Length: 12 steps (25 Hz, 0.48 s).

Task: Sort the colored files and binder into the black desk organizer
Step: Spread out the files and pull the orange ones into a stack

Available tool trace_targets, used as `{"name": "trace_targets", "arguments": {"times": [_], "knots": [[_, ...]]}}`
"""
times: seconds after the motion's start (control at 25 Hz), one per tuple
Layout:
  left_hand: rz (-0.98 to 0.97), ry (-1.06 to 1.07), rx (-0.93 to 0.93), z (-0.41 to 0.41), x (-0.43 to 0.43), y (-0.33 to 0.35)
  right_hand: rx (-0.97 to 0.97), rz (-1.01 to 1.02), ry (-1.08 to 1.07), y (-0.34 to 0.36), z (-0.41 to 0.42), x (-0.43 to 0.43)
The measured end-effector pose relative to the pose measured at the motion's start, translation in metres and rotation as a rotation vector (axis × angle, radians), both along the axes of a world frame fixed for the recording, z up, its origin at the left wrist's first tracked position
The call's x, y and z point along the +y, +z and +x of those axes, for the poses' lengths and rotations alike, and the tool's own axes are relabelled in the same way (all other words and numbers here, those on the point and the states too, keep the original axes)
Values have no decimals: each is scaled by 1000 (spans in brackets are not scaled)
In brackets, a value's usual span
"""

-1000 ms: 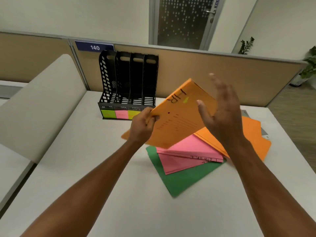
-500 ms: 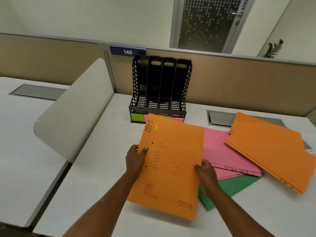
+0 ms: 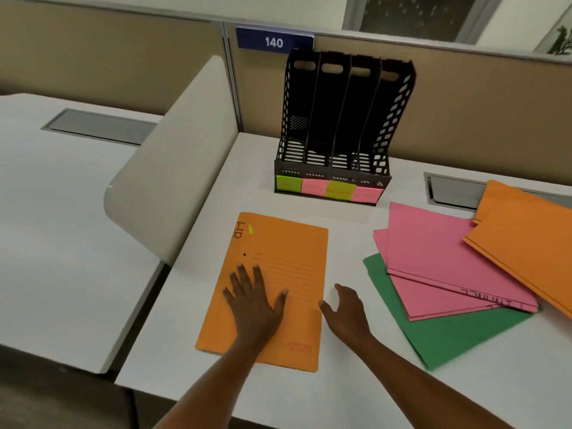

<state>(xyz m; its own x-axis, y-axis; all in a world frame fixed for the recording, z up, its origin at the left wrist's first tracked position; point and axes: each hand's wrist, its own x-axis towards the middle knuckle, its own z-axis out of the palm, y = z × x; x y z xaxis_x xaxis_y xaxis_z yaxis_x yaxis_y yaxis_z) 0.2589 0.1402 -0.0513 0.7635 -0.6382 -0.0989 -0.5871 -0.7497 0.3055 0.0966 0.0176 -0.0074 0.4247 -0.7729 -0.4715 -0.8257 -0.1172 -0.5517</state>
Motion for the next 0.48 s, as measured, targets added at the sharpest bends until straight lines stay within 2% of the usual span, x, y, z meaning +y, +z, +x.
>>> {"name": "trace_targets", "arguments": {"times": [0.16,0.48], "knots": [[36,-60,-33,-1,7,-24,155,-75,221,-12,-4,8],[66,-61,-63,44,-10,-21,207,-152,316,-15,-9,7]]}}
